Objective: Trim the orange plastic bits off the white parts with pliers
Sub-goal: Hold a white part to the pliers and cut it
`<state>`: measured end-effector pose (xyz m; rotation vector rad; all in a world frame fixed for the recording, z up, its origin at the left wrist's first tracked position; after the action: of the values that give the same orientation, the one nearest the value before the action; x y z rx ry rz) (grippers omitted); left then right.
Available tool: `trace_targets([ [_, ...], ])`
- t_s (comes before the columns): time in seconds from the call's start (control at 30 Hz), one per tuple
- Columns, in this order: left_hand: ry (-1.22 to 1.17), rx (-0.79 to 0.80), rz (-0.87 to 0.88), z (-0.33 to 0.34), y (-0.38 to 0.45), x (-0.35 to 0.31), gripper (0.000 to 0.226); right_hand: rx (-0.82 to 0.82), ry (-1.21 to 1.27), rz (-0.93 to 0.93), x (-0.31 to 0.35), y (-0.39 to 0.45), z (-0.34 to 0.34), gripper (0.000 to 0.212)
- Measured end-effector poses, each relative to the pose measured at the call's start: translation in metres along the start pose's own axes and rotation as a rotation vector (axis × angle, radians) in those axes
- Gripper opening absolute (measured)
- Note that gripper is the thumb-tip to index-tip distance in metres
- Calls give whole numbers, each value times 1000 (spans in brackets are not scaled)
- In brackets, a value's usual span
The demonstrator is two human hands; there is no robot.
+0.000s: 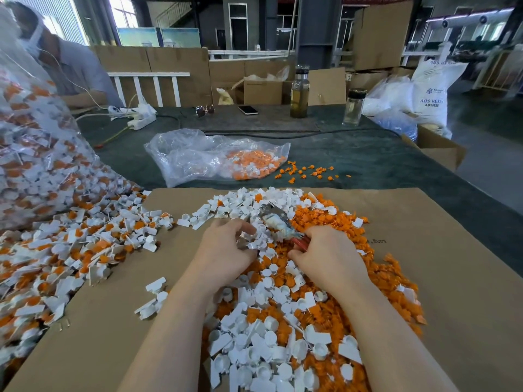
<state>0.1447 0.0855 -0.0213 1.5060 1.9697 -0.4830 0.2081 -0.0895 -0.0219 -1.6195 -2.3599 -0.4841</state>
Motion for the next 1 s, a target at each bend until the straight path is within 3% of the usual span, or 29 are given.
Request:
trace_targets([
  [0.33, 48, -116, -43, -5, -1, 2, 6, -3, -13, 2, 0, -1, 0, 17],
  [0.57, -154, -220, -107, -8, -4, -3, 18, -46, 13, 39, -3, -1, -1, 7],
  [0.8, -549, -156, -149, -5, -8, -10, 23, -193, 263, 4, -3, 0, -13, 12],
  [1.0, -828, -142, -171, -1, -6, -14, 9, -252, 497, -42, 4, -4, -21, 11],
])
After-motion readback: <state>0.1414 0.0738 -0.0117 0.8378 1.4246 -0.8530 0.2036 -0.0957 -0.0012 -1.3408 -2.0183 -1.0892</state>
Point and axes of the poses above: each hand's wrist, its own y-axis towards the middle knuckle, its own z-axis out of the palm, x = y × z, the point moved 5 cm from there along y, towards the middle knuckle
